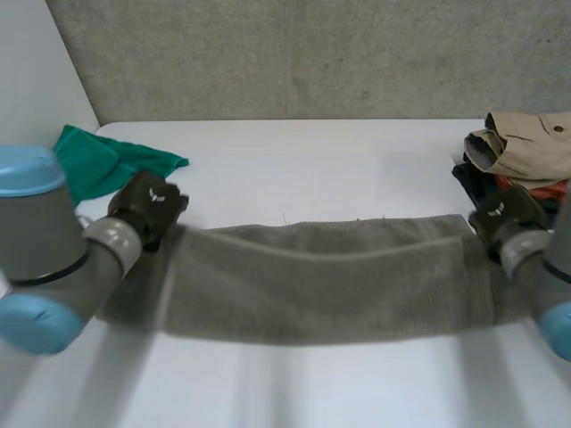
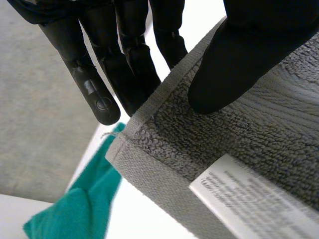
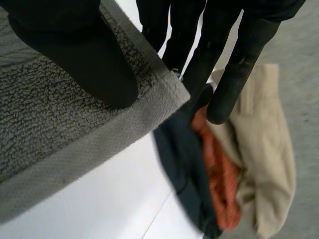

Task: Fold the laundry.

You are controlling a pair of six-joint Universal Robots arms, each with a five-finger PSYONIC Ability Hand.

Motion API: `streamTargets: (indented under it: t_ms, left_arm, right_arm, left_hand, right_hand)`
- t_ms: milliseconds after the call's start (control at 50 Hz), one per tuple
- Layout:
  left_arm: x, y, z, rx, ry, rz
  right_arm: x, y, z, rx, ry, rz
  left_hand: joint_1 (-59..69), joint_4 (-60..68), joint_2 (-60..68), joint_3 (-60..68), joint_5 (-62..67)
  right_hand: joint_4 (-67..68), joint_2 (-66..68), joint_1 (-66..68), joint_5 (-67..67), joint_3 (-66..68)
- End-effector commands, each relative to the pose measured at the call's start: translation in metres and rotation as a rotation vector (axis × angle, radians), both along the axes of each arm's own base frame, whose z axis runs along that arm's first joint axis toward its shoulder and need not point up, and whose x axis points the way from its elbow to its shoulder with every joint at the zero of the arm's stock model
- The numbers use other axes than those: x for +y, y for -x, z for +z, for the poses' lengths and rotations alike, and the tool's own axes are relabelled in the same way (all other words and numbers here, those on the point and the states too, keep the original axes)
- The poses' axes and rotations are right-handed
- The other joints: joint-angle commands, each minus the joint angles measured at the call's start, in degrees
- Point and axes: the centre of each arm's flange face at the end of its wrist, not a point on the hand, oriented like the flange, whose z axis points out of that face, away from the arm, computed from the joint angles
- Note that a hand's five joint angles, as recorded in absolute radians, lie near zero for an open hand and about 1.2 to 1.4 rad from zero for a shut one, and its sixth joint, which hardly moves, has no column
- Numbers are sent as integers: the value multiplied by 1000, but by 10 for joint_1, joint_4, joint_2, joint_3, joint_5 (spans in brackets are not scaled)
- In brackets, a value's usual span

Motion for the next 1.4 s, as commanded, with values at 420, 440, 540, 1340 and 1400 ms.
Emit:
streamTargets:
  t_ms: [420,440,540,1340,1400]
  left_arm:
    - [-47,54,-25,117,127,50]
    - [-43,53,-22,127,124,52]
    - [-21,43,-16,186,73,63]
    - [15,21,-11,289,14,95]
    - [13,17,-6,294,27,107]
  right_arm:
    - [-78,-35,-18,-269,259,-16]
    - [-73,-34,-15,-290,242,-14]
    - [-28,-21,-4,-390,46,29]
    - [-46,134,-17,-53,48,-267]
    - [-43,103,9,-37,131,-170]
  left_hand:
    - [-563,-589,-587,-585,-568]
    - [-563,-589,-587,-585,-568]
    - [-563,-589,-587,-585,-568]
    - [-563,-589,-587,-585,-568]
    - [-563,-589,-587,-585,-568]
  right_hand:
    - [-587,-576,-551,-576,-585]
    - [-587,-576,-551,-576,-585]
    - [-584,-572,-547,-572,-581]
    - [113,124,149,124,115]
    - [113,124,149,124,115]
